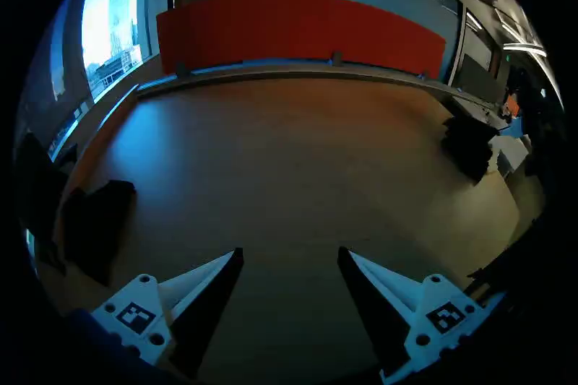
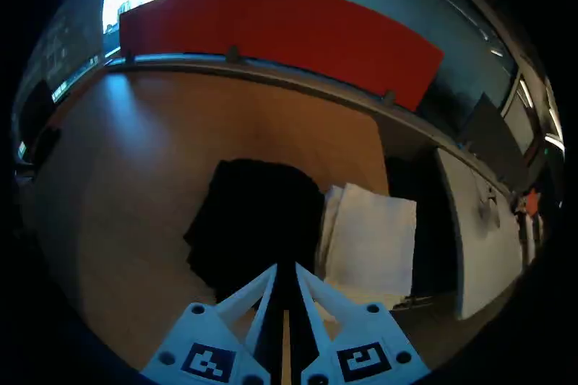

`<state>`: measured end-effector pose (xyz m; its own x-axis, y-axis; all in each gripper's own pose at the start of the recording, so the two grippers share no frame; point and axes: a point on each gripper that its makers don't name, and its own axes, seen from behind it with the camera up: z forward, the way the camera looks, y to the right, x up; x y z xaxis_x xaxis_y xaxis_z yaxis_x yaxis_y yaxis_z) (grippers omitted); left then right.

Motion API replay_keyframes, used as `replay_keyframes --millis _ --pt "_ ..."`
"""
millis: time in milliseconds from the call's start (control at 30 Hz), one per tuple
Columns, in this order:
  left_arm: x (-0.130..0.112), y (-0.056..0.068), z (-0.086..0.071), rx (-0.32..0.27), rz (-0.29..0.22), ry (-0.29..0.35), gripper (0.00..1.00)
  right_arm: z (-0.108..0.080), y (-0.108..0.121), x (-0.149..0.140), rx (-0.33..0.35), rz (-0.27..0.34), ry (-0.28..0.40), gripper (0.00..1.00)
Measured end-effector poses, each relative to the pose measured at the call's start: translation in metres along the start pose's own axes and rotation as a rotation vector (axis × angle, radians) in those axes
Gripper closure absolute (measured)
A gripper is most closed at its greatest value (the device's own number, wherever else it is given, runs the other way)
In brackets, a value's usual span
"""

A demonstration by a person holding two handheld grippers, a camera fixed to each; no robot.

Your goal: Fold towel

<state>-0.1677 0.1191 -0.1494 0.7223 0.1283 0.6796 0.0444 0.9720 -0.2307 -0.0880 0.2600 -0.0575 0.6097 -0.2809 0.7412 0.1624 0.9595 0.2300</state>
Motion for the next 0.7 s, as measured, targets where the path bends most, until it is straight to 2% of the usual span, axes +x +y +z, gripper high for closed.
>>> replay_keyframes --millis 400,700 --pt "-0.002 -0.001 -0.001 0.004 0.007 -0.009 0.03 0.019 0.015 -0.039 -0.028 0.029 -0.092 0.98" --pt "-0.001 -0.004 -0.001 0.009 0.003 -0.013 0.03 0.030 0.009 -0.058 -0.027 0.057 -0.127 0.98"
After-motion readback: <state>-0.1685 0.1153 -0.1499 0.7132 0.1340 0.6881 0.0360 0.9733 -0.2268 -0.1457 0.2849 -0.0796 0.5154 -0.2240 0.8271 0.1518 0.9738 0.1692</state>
